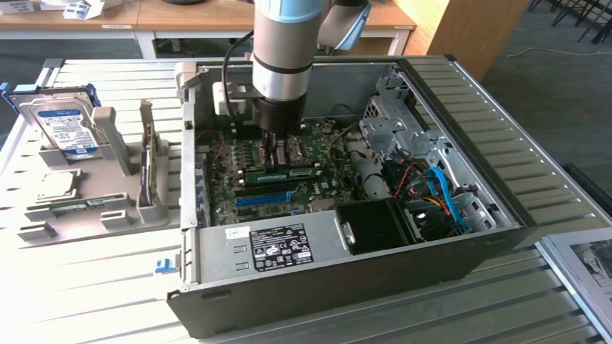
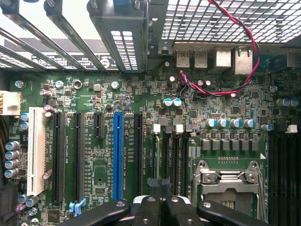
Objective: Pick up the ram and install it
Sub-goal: 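Press down the ram until it locks into place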
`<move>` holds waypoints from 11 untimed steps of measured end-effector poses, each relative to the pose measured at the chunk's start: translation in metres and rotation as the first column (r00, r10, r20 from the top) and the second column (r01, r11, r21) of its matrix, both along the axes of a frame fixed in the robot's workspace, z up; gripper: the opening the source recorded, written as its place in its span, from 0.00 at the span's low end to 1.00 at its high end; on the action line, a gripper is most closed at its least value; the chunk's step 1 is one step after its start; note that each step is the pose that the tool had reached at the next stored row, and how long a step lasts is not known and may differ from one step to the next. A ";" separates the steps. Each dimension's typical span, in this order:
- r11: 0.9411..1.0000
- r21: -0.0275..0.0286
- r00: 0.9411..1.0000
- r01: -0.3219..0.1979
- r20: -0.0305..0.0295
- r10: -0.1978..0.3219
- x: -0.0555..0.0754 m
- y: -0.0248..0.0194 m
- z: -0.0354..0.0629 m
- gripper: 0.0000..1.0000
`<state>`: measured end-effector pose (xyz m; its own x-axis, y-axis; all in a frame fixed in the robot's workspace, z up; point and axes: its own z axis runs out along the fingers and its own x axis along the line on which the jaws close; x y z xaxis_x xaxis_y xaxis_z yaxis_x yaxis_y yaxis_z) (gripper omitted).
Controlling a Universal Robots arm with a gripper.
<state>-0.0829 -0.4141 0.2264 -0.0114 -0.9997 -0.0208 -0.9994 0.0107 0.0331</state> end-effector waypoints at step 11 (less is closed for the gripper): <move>1.000 0.000 1.000 0.000 0.000 0.000 0.000 -0.0003 -0.0008 0.10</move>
<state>-0.0832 -0.4143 0.2256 -0.0113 -0.9997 -0.0206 -0.9994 0.0106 0.0330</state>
